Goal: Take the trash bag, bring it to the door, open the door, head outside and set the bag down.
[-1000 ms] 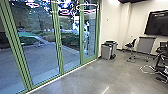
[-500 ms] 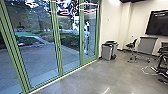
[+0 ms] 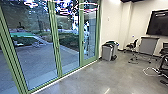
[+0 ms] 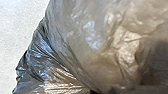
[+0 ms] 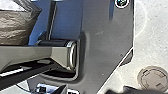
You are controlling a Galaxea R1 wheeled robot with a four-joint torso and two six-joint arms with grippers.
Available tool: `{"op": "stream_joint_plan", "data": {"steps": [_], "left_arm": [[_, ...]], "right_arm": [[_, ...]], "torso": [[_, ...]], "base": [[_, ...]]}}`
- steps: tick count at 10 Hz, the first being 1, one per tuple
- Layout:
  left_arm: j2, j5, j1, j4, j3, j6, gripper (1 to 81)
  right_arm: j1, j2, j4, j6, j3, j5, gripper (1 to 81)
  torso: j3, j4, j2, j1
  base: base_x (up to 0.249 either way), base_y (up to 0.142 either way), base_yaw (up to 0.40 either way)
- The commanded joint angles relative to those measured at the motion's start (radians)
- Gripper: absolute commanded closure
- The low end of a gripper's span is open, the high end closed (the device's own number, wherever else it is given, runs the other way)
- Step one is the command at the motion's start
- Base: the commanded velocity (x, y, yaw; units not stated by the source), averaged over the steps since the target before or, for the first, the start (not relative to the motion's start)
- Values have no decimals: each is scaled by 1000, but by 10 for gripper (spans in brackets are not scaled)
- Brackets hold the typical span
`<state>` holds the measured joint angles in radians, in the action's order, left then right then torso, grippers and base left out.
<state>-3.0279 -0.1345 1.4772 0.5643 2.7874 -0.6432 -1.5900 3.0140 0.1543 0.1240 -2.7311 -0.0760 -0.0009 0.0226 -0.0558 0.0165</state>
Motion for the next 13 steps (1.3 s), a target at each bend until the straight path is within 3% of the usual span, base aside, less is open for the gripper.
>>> {"op": "stream_joint_plan", "data": {"steps": [1, 13], "left_arm": [[0, -74, -57, 5, 1, -7, 811], [-2, -74, -57, 5, 1, -7, 811]], "right_arm": [[47, -7, 5, -3, -2, -56, 10], [49, -5, 8, -3, -2, -56, 10]], "torso": [[0, 0, 0, 0], [0, 0, 0, 0]], "base": [[149, -86, 0], [150, -86, 0]]}}
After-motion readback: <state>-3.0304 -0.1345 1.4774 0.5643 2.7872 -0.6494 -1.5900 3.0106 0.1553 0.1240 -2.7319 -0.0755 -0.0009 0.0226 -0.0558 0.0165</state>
